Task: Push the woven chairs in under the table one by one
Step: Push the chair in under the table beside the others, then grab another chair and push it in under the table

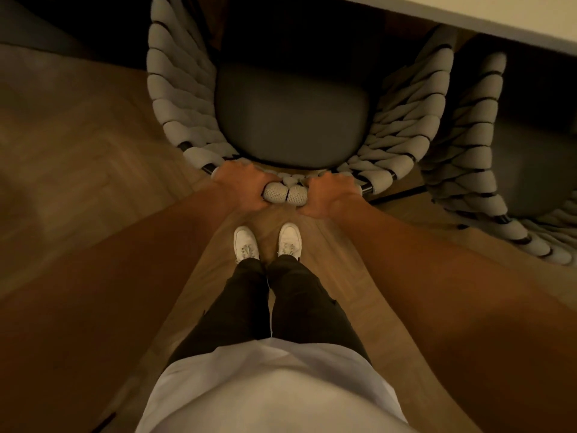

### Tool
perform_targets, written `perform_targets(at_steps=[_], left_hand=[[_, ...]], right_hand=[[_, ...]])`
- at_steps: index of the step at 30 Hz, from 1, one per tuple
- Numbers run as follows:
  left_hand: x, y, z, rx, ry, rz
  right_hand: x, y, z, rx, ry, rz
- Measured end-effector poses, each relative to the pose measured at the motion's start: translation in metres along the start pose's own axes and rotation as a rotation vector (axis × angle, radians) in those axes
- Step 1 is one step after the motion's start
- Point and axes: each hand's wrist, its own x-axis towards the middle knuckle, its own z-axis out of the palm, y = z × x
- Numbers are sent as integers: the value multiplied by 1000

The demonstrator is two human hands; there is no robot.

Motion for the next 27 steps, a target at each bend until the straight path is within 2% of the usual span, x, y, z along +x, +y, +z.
perform_targets(at_steps=[3, 6, 11, 16, 21, 27], left_hand=[[-13, -1, -13, -21, -114, -42], [-37, -11, -30, -35, -113, -67], [-91, -38, -36, 29, 6, -194], [-149, -58, -31, -143, 64, -364], [-221, -77, 8, -319, 114, -564], [-321, -101, 70, -469, 143, -754]], right_hand=[[1, -2, -9, 37, -120, -37], [-3, -13, -28, -38, -145, -116], [0, -62, -61, -136, -32, -270], [5, -131, -86, -138, 145, -351], [2, -214, -92, -258, 175, -439], [-13, -321, -78, -374, 117, -530]])
